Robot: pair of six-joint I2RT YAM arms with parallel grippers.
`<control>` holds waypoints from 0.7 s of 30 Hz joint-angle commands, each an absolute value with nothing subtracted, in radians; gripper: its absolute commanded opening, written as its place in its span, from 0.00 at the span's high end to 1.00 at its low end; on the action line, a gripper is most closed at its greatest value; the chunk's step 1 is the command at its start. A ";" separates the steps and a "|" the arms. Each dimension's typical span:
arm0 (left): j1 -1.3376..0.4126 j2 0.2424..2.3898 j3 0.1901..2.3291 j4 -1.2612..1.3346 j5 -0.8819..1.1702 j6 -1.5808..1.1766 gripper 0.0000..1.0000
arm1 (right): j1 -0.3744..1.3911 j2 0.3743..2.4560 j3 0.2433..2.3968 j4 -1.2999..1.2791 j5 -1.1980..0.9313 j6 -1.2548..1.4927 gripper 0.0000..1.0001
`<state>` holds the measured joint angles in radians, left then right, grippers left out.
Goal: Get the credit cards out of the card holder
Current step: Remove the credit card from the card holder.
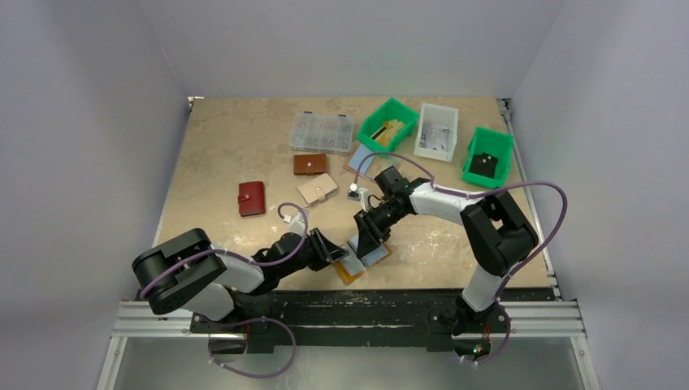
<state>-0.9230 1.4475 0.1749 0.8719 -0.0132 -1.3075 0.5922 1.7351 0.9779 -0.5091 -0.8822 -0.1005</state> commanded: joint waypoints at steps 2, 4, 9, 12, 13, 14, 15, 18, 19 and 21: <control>-0.911 1.463 0.144 0.815 -0.048 -1.305 0.72 | 0.580 1.704 1.012 -0.501 -0.862 -0.130 0.58; -0.910 1.462 0.143 0.816 -0.045 -1.305 0.72 | 0.579 1.703 1.012 -0.503 -0.862 -0.132 0.57; -0.910 1.463 0.139 0.840 -0.042 -1.304 0.73 | 0.578 1.703 1.012 -0.505 -0.863 -0.135 0.56; -0.910 1.458 0.123 0.916 -0.028 -1.301 0.71 | 0.578 1.705 1.009 -0.507 -0.856 -0.137 0.56; -0.910 1.455 0.118 0.943 -0.022 -1.296 0.69 | 0.580 1.708 1.009 -0.513 -0.842 -0.139 0.56; -0.910 1.451 0.115 0.964 -0.017 -1.295 0.67 | 0.579 1.710 1.009 -0.515 -0.832 -0.141 0.57; -0.910 1.447 0.114 0.981 -0.012 -1.293 0.63 | 0.579 1.711 1.009 -0.515 -0.833 -0.142 0.57; -0.910 1.427 0.113 0.995 -0.008 -1.289 0.54 | 0.579 1.718 1.012 -0.520 -0.833 -0.149 0.57; -0.910 1.422 0.116 0.996 -0.009 -1.289 0.51 | 0.578 1.718 1.014 -0.521 -0.833 -0.152 0.57; -0.910 1.418 0.122 0.997 -0.008 -1.288 0.48 | 0.579 1.718 1.012 -0.522 -0.833 -0.153 0.57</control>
